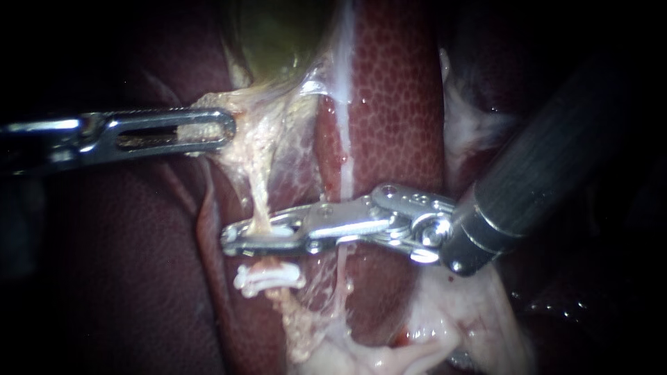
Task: Going back third clip left tube
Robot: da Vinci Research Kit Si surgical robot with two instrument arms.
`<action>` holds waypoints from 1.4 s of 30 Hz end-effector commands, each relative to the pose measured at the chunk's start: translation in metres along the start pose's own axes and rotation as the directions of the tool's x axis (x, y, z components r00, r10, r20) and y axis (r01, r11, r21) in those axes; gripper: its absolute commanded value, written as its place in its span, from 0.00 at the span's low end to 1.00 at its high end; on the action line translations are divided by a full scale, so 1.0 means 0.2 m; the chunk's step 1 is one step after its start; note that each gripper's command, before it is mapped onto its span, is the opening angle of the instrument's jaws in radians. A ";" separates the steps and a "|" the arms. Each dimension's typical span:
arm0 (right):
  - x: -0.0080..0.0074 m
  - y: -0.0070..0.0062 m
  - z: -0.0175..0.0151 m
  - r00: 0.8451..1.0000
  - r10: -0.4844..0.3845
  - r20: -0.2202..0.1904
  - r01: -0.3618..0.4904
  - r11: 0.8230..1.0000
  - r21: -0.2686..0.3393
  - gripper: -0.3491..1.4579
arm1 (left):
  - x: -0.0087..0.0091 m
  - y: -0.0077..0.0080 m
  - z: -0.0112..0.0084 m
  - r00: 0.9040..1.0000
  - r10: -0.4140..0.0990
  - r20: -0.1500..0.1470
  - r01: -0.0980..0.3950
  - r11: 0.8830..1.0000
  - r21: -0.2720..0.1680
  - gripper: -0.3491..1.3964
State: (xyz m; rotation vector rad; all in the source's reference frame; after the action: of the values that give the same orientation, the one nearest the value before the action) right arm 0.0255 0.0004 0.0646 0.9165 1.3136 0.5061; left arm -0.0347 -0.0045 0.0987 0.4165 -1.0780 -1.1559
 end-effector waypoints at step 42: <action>0.003 -0.002 -0.041 0.984 -0.180 0.004 0.180 0.982 -0.057 0.52 | 0.000 0.000 -0.001 1.000 0.001 0.000 -0.001 1.000 0.001 0.00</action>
State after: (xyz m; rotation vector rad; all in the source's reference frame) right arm 0.0172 0.0030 0.0637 0.7430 1.3628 0.3986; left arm -0.0344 -0.0046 0.0987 0.4162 -1.0780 -1.1547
